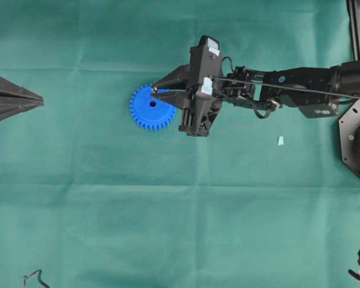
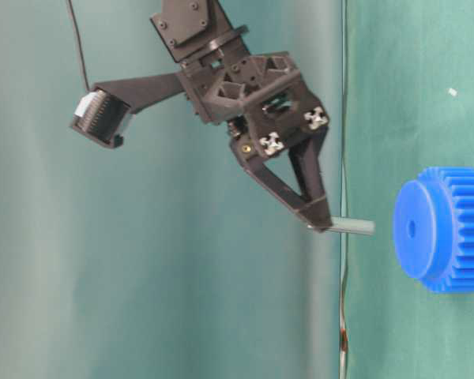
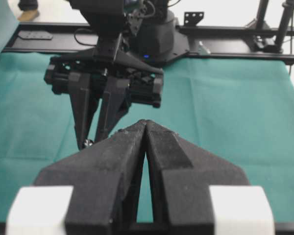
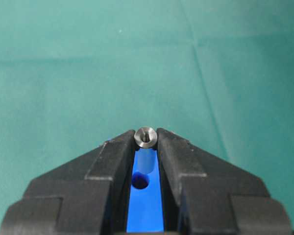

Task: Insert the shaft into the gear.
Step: 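Carry the held shaft left over the blue gear's center hole, then lower the shaft into the blue gear's center hole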

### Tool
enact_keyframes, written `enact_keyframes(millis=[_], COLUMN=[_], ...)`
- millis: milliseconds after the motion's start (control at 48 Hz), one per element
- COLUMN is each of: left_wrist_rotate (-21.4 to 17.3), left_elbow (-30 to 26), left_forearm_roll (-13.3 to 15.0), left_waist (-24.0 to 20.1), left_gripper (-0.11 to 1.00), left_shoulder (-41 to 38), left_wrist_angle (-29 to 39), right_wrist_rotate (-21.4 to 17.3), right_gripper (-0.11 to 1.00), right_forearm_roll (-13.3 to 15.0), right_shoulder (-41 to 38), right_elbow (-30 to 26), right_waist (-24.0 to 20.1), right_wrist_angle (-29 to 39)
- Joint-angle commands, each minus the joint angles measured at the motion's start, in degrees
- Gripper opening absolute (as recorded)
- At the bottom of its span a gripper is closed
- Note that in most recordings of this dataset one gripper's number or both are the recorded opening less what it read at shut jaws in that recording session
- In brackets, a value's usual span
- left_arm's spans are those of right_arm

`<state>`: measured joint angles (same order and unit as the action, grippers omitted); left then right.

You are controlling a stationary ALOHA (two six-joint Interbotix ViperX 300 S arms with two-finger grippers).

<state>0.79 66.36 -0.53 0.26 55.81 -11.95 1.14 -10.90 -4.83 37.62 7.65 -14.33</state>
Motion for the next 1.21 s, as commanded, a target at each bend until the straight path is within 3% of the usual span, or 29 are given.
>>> enact_keyframes(millis=[0,1188], left_wrist_rotate=[0.0,0.0], left_elbow=[-1.6,-1.5], left_forearm_roll=[-0.1,-0.2], left_waist=[-0.1,-0.1], left_gripper=[0.00,0.00], left_shoulder=[-0.3,-0.3], left_wrist_angle=[-0.3,0.1], right_wrist_rotate=[-0.2,-0.5], right_gripper=[0.17,0.17], right_forearm_roll=[-0.2,-0.4], right_shoulder=[-0.2,-6.1], right_elbow=[-1.6,-2.2], right_waist=[-0.3,-0.3], right_wrist_angle=[-0.3,-1.1])
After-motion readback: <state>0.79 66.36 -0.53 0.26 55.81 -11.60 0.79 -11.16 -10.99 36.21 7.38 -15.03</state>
